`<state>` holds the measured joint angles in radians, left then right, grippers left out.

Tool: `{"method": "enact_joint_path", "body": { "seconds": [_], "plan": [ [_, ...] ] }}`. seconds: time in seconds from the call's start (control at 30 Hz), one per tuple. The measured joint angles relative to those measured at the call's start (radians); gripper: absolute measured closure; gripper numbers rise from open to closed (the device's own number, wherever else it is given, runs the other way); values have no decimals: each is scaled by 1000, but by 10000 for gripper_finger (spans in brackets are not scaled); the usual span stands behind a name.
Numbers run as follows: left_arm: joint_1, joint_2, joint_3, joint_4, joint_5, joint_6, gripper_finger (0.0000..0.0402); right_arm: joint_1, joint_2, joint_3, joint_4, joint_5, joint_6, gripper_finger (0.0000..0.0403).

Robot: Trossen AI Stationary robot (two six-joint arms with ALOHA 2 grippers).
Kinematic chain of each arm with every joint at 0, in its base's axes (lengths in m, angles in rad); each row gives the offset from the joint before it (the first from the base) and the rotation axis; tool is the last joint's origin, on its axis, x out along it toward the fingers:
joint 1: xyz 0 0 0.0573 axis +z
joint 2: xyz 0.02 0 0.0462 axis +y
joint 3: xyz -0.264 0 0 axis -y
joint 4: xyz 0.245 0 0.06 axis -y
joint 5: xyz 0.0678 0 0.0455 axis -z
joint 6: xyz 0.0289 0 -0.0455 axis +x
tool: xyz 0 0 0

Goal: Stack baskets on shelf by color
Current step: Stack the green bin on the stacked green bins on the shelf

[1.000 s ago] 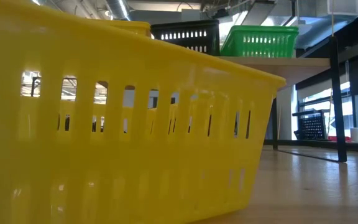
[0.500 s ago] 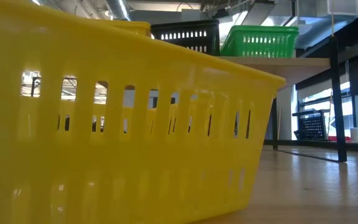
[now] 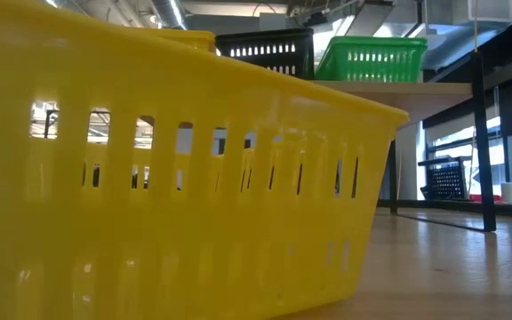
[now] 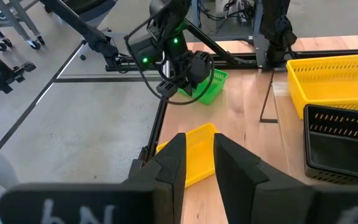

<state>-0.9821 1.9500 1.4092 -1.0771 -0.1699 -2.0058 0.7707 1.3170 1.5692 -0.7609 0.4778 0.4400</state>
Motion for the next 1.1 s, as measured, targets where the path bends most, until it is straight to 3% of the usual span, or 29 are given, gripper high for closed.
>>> {"method": "enact_joint_path", "body": {
  "seconds": [0.4,0.7,0.93,1.1],
  "plan": [
    [30,35,0,0,7,3,333,0,0,0,0,0,0,324],
    [75,35,0,0,60,136,396,0,0,0,0,0,-3,324],
    [119,29,18,-15,122,265,401,0,0,0,-1,0,-4,324],
    [128,29,127,-143,151,378,401,0,0,0,-8,0,-4,324]
  ]
}}
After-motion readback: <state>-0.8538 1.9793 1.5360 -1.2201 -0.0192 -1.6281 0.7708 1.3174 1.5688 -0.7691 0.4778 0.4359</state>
